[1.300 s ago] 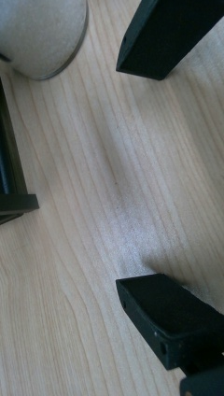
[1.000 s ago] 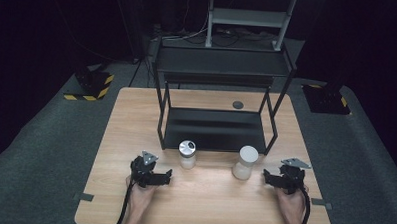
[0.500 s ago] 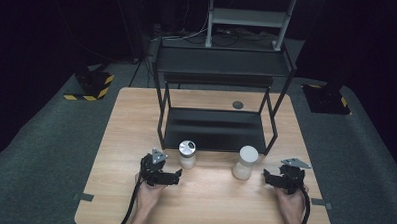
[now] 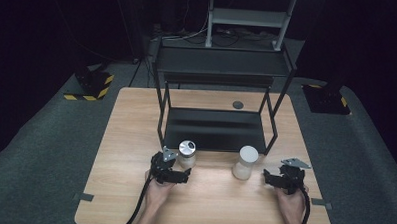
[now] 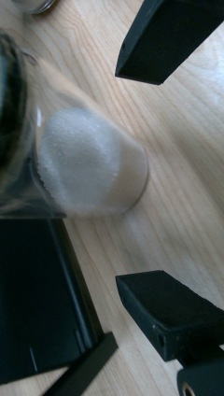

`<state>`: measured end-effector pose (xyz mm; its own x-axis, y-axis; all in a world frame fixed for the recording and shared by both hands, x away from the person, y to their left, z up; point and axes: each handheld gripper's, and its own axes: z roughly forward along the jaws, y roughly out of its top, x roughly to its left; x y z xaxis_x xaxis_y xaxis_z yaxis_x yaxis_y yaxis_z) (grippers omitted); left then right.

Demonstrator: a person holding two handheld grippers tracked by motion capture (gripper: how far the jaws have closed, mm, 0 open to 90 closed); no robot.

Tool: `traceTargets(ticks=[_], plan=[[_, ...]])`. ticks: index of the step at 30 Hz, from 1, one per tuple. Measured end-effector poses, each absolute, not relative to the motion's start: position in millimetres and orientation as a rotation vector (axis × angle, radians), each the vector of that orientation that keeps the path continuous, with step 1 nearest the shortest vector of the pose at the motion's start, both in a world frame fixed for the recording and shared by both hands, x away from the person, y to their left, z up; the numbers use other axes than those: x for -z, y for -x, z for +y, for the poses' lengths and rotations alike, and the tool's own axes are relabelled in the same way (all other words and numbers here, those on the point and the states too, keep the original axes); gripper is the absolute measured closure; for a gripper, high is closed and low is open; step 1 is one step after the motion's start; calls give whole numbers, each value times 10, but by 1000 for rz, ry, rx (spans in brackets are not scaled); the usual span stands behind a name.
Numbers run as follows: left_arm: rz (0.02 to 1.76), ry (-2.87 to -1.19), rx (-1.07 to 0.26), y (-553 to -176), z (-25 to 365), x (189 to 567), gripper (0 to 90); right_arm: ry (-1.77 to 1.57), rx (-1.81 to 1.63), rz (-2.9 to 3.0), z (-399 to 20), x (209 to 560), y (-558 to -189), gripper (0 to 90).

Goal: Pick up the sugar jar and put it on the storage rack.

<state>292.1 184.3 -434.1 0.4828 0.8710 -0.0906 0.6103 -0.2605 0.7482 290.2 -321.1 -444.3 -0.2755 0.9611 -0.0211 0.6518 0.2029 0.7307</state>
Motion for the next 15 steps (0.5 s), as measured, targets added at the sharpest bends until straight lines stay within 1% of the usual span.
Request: traceTargets(ticks=[8, 15], plan=[[1212, -1989, -444, -3015, 1758, 4343, 57, -1496, -851, 2004, -3211, 4443, -2902, 68], [1206, -1979, -454, -3069, 1687, 4363, 98, -1496, -851, 2004, -3211, 4443, -2903, 68]])
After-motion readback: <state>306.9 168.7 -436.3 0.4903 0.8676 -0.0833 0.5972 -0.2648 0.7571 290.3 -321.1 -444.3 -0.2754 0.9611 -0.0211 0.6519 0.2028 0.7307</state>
